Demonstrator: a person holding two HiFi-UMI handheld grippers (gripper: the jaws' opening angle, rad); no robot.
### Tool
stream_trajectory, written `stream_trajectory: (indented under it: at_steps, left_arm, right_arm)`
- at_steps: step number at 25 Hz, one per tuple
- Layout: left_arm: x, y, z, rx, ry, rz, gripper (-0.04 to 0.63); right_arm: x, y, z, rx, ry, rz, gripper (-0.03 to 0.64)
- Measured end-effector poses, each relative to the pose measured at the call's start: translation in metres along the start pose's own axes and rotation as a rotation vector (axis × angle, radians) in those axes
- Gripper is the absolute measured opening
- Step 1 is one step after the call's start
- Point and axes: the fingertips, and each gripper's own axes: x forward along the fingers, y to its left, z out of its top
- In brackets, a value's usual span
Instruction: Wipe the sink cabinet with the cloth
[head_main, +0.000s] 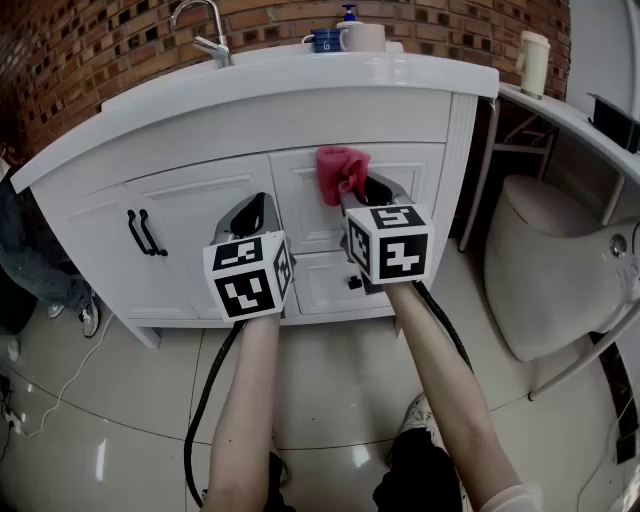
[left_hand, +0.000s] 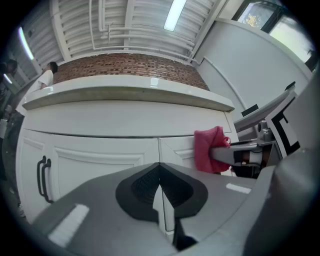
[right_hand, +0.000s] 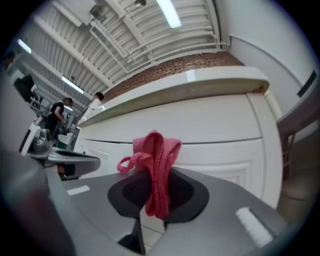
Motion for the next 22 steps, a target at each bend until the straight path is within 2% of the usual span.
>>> stream_trajectory:
  at_steps: [4, 7, 10, 12, 14, 17, 18, 22]
  left_arm:
    - [-0.002, -0.002, -0.002, -0.010, 0.007, 0.001, 0.012]
    - [-0.003, -0.007, 0.004, -0.013, -0.002, -0.012, 0.012]
    - [-0.005, -0.007, 0.006, -0.029, -0.002, -0.017, 0.012]
    - [-0.005, -0.005, 0.005, -0.064, 0.003, -0.006, 0.012]
    - [-0.001, -0.004, 0.005, -0.058, 0.015, 0.000, 0.012]
    - [0.006, -0.009, 0.012, 0.087, 0.018, -0.009, 0.012]
    - [0.003, -0.009, 0.017, 0.111, -0.001, -0.010, 0.011]
    - [-0.016, 0.000, 0.020, 0.055, -0.086, -0.001, 0.005]
  right_arm:
    - [-0.032, -0.079, -0.008, 0.066, 0.011, -0.148, 0.060]
    - [-0.054, -0.129, -0.013, 0.073, 0.041, -0.240, 0.060]
    - [-0.070, -0.153, -0.015, 0.053, 0.074, -0.307, 0.058]
    - [-0.080, -0.155, -0.011, 0.070, 0.066, -0.315, 0.058]
    - [-0.089, -0.140, 0.000, 0.087, 0.017, -0.286, 0.058]
    - [-0.087, -0.084, 0.013, 0.124, -0.058, -0.170, 0.058]
    - [-0.084, -0.058, 0.011, 0.136, -0.066, -0.114, 0.058]
    - [-0.058, 0.043, -0.025, 0.093, -0.013, 0.108, 0.058]
